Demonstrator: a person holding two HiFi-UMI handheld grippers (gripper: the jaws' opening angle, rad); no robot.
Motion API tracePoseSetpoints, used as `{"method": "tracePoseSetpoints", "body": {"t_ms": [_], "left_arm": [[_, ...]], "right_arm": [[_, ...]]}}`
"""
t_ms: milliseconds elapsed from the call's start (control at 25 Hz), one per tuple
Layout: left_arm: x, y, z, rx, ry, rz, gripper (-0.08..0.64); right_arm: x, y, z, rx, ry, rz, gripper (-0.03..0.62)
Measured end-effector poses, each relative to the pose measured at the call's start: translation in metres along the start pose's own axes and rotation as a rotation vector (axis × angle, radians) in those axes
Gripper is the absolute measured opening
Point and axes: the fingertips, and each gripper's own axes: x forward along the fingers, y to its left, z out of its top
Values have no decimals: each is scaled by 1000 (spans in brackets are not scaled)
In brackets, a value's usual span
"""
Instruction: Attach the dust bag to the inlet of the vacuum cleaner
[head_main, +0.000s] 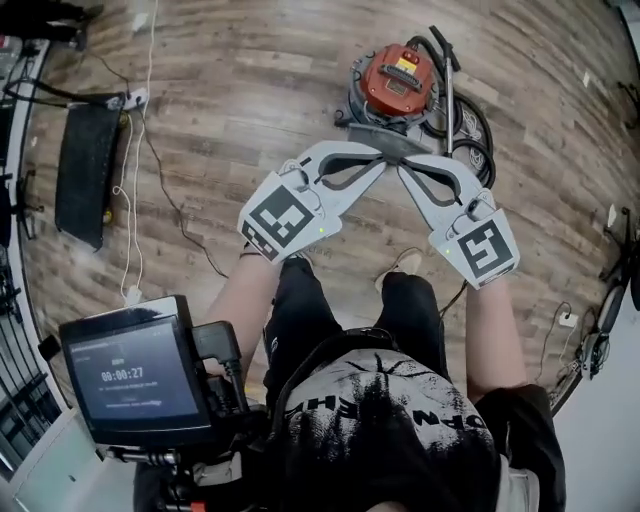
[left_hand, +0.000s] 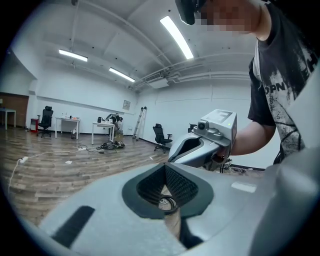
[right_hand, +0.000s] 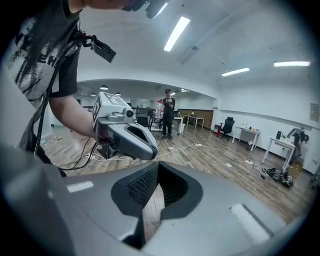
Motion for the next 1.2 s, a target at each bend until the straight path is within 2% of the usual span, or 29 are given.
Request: {"method": "tracePoseSetpoints", "body": {"t_ms": [200, 360, 480, 560, 680, 840, 1200], "left_arm": [[-37, -24, 59, 31, -36, 60, 3], [-37, -31, 68, 20, -42, 66, 3], [-65, -55, 87, 31, -64, 66, 3], [-78, -71, 98, 25, -81, 67, 3], [-74, -69, 107, 25, -97, 78, 3], [-74, -71, 119, 66, -110, 96, 3], [-75, -74, 125, 85, -103, 84, 3]], "right_arm": [[-40, 8, 57, 35, -36, -74, 6], [-60, 6, 67, 114, -81, -129, 6], [-77, 32, 96, 128, -116, -161, 6], [-87, 48, 107, 144, -126, -160, 6], [-91, 43, 108, 147, -150, -148, 6], [-98, 36, 116, 124, -181, -152, 6], [-97, 39, 137, 102, -213, -139, 6]]}}
